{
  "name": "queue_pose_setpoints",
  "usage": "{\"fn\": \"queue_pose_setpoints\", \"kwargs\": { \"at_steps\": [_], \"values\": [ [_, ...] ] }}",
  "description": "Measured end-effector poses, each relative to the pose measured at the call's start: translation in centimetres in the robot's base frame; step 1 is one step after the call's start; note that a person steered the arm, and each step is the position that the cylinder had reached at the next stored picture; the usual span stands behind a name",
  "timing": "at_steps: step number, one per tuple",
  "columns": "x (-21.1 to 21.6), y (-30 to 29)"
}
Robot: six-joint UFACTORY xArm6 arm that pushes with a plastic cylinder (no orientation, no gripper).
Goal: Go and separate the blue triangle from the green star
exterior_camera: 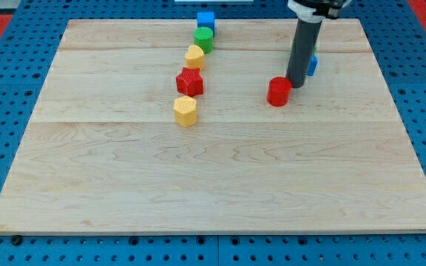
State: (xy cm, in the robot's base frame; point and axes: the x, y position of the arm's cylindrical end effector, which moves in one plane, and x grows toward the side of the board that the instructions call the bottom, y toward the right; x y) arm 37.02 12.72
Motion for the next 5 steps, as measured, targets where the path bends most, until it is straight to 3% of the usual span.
{"fn": "queue_pose_setpoints", "kwargs": {
  "at_steps": [2,5],
  "values": [
    [2.0,-3.4],
    [-4.1,6.6]
  ]
}}
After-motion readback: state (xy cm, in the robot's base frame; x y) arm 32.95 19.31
